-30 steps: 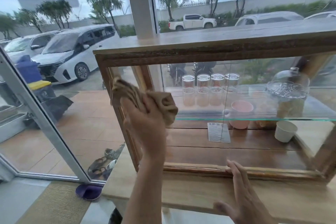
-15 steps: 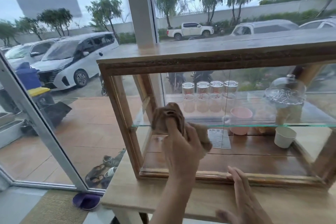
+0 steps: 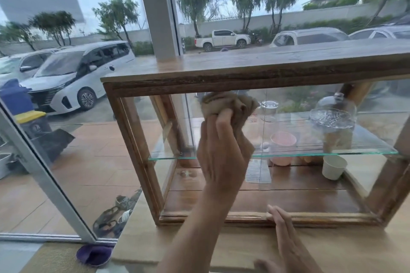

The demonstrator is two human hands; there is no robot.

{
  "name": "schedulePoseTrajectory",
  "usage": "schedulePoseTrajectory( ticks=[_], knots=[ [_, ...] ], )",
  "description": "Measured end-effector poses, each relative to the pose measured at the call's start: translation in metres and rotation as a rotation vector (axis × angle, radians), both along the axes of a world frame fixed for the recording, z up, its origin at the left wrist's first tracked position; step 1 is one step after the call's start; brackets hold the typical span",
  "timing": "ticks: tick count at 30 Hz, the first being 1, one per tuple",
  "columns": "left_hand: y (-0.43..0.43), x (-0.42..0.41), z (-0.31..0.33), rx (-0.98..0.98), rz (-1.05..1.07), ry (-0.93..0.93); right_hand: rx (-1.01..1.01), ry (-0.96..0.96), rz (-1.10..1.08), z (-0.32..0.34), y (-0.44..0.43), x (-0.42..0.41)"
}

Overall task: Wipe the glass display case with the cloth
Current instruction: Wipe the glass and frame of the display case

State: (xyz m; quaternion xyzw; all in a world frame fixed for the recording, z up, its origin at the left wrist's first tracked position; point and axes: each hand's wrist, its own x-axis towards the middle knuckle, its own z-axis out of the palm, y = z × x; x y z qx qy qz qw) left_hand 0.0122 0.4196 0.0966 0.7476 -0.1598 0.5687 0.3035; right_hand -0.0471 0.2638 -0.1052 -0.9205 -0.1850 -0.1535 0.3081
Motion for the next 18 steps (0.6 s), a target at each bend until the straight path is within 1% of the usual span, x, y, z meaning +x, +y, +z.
schedulePoseTrajectory(
  ticks=[2,3,5,7,9,10,12,13,15,17,18],
  knots=[
    [0.027,0.010,0.007,-0.055,0.087,-0.083,-0.009,0.012,0.009,-0.003,-0.001,0.003],
    [0.037,0.010,-0.003,-0.094,0.129,-0.080,-0.005,0.007,0.010,-0.004,-0.001,0.003],
    [0.034,-0.001,-0.036,-0.134,0.112,-0.031,-0.001,-0.014,0.006,-0.005,-0.002,0.003],
    [0.004,-0.009,-0.058,-0.008,0.040,0.034,0.016,-0.002,0.016,-0.005,-0.002,0.004],
    [-0.021,-0.009,-0.050,0.151,0.011,0.012,0.025,-0.021,0.013,-0.008,-0.004,0.004],
    [-0.019,-0.005,-0.035,0.179,0.028,-0.012,0.017,-0.036,0.008,-0.008,-0.004,0.004],
    [0.009,0.002,-0.011,0.166,0.089,-0.081,-0.002,-0.055,-0.010,-0.007,-0.003,0.004],
    [0.031,0.005,-0.007,0.116,0.134,-0.092,-0.006,-0.065,-0.018,-0.008,-0.003,0.005],
    [0.069,0.006,-0.019,-0.078,0.224,-0.057,-0.001,-0.061,-0.032,-0.011,-0.004,0.006],
    [0.076,-0.006,-0.053,-0.245,0.248,0.063,0.005,-0.013,-0.036,-0.012,-0.003,0.005],
    [0.067,-0.014,-0.073,-0.261,0.204,0.152,0.007,0.005,-0.035,-0.012,-0.003,0.004]
  ],
)
